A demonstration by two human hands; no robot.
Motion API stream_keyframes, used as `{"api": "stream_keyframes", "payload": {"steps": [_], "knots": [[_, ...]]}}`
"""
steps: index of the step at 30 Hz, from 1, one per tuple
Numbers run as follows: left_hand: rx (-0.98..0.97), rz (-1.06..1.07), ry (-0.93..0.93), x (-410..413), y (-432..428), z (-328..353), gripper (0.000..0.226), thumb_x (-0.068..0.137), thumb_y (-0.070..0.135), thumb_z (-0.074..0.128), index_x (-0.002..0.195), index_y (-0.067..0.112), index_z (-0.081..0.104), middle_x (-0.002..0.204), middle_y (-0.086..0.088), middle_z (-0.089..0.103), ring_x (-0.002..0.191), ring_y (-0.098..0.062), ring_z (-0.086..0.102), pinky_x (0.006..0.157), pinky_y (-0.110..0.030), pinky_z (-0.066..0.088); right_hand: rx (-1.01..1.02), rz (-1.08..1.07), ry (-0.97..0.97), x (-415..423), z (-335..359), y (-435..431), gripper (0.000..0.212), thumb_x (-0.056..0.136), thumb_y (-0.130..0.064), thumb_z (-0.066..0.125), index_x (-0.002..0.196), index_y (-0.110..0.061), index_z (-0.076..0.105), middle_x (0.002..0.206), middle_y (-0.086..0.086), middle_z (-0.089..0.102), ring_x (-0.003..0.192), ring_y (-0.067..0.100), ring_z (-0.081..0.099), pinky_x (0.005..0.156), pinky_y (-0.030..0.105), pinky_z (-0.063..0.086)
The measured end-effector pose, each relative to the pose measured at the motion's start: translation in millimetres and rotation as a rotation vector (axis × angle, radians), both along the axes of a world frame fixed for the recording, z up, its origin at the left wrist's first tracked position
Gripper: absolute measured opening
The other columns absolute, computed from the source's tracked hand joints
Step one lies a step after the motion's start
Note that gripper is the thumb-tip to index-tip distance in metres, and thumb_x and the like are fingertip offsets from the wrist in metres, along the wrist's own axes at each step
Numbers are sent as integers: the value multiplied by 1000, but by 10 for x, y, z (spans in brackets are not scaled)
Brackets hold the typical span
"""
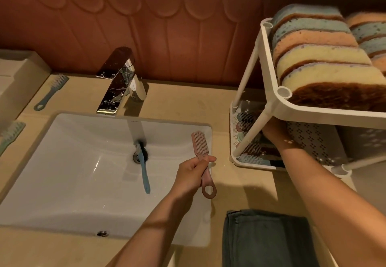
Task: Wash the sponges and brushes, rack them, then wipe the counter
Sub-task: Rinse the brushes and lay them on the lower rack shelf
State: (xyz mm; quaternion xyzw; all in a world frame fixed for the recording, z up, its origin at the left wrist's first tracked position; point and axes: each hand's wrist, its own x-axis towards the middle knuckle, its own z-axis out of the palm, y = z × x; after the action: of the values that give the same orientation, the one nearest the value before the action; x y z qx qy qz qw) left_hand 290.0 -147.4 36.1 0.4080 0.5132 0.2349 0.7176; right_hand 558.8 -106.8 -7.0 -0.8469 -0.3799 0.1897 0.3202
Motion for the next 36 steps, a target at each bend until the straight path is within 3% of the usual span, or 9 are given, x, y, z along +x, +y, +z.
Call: {"api": "stream_keyframes", "payload": {"steps": [3,6,12,16,20,24,29,33,36], "knots": [[25,-42,9,-26,-1,7,23,95,23,49,91,22,71,120,-9,63,108,-23,59,85,-28,49,72,2,3,-107,93,-179,33,86,-19,62,116,-6,58,121,18,58,119,35,49,104,46,37],[78,-112,43,-62,2,28,23,95,23,48,95,21,71,118,-4,64,107,-18,58,94,-31,47,111,44,55,-283,245,-403,23,85,-10,63,107,-2,65,113,17,65,109,31,57,93,33,41],[174,-292,64,-140,-48,56,26,96,20,47,101,13,72,110,-3,69,108,-13,60,95,-25,46,191,-39,329,-783,537,-988,13,88,-12,60,99,-15,67,93,-4,65,91,10,59,85,27,47],[203,-375,75,-160,-113,69,27,95,23,48,102,12,72,111,-2,69,108,-10,61,95,-24,46,237,-16,444,-1125,628,-1223,10,88,-13,60,94,-19,65,88,-2,66,80,5,59,68,8,48],[206,-433,47,-163,-178,110,27,95,23,50,104,10,71,107,-8,70,101,-19,65,88,-28,50,225,39,563,-1371,629,-1295,21,86,-8,61,106,-11,63,94,11,67,86,15,62,72,9,49],[250,-489,39,-144,-231,140,25,94,25,51,100,12,72,88,1,71,81,-9,64,72,-19,49,256,20,665,-1521,681,-1280,28,83,-1,62,110,-9,56,89,9,62,74,2,63,62,8,49],[312,-526,68,-106,-271,134,24,93,25,53,100,13,73,96,-9,72,94,-21,66,85,-30,50,288,-71,737,-1559,698,-1266,28,83,-1,63,110,-6,54,80,8,63,57,-3,63,54,10,49],[327,-576,55,-80,-261,149,21,93,18,53,96,9,72,75,13,69,74,3,62,73,-13,46,319,-116,784,-1513,708,-1308,27,84,-4,63,110,-6,57,83,8,66,67,5,65,61,14,52],[339,-578,90,-13,-224,155,19,92,18,55,99,9,70,77,11,64,69,3,57,65,-9,44,402,-175,800,-1402,752,-1353,23,85,-3,60,105,-14,58,86,7,66,69,0,65,63,12,52]]}}
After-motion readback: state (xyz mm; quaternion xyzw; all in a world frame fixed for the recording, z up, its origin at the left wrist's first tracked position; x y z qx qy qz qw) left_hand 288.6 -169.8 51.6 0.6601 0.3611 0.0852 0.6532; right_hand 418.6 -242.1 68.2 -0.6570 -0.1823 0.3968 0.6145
